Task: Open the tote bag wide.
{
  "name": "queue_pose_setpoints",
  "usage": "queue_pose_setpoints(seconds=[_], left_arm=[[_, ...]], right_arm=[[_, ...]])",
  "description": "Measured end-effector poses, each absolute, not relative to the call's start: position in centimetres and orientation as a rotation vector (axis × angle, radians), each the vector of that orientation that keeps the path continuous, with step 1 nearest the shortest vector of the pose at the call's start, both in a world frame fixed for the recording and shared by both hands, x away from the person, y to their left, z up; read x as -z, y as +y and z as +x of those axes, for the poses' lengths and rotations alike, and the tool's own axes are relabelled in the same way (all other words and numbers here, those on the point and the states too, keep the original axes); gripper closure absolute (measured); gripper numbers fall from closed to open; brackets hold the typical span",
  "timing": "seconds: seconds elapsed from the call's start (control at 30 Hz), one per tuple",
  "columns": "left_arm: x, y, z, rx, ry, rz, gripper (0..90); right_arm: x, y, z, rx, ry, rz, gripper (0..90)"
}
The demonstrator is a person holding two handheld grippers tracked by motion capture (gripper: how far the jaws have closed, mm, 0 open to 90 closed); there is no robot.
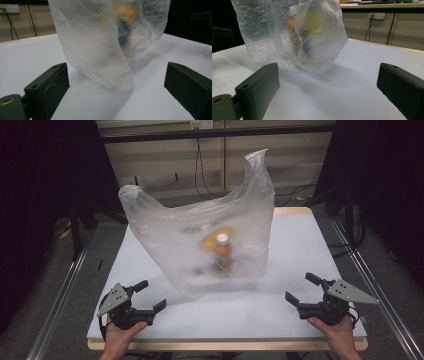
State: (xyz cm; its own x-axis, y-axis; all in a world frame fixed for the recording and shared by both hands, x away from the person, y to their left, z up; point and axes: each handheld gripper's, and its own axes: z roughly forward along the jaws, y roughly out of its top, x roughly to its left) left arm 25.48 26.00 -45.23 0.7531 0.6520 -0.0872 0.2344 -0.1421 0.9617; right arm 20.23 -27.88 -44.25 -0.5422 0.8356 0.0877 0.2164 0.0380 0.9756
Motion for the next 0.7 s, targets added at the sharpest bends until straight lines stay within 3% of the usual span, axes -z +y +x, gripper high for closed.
queue_pose_setpoints(seconds=[0.3, 0.5, 0.57, 0.7], left_arm=[[45.26, 25.71, 25.83, -0.378, 0.686, 1.737, 11.6], [45.18, 25.26, 25.69, -0.366, 0.679, 1.758, 23.9], [45.14, 25.37, 25.78, -0.364, 0.674, 1.760, 28.1], [45.07, 25.10, 25.78, -0.327, 0.665, 1.748, 37.2]], right_arm=[[44.40, -27.68, 20.74, -1.525, 1.819, 1.071, 10.7], [44.39, -27.87, 20.91, -1.551, 1.819, 1.087, 24.5], [44.38, -27.91, 20.95, -1.559, 1.820, 1.094, 25.3], [44.23, -27.90, 21.09, -1.583, 1.847, 1.066, 40.1]])
